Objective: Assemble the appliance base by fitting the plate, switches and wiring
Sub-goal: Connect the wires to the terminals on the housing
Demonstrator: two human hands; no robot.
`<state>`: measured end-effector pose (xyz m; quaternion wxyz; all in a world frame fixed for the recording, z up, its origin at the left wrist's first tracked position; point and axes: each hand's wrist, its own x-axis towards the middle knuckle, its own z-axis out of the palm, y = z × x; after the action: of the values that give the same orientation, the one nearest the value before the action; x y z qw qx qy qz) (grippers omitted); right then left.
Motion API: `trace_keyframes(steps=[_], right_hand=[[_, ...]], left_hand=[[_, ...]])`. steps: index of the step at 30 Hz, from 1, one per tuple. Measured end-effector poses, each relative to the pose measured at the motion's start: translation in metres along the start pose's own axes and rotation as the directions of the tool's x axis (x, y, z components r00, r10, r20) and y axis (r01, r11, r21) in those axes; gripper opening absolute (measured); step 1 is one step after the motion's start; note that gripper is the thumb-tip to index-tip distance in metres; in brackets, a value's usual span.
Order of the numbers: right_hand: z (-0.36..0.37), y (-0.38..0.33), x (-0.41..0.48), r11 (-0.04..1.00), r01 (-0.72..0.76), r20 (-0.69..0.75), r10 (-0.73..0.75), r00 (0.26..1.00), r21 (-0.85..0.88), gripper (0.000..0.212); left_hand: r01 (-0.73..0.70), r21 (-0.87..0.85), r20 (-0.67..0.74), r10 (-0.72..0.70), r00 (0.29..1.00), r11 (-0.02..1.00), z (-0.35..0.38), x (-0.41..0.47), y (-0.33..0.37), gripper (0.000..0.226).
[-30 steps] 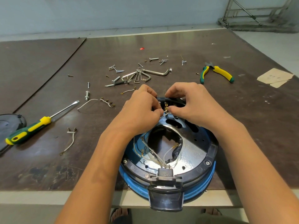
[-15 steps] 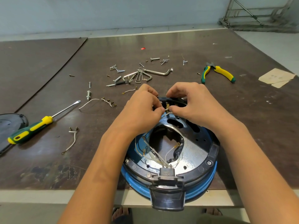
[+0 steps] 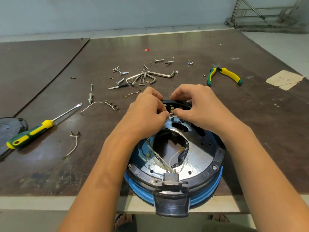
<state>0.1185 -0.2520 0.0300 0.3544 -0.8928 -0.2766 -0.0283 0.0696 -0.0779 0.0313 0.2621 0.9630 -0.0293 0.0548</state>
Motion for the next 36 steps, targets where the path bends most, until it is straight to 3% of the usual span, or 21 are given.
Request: trace_keyframes(steps=[36], right_hand=[[0.0008, -0.0017, 0.0007, 1.0, -0.008, 0.003, 0.008, 1.0, -0.008, 0.031]], left_hand=[[-0.022, 0.023, -0.044, 0.023, 0.999, 0.999, 0.0026, 0.0009, -0.001, 0.017]])
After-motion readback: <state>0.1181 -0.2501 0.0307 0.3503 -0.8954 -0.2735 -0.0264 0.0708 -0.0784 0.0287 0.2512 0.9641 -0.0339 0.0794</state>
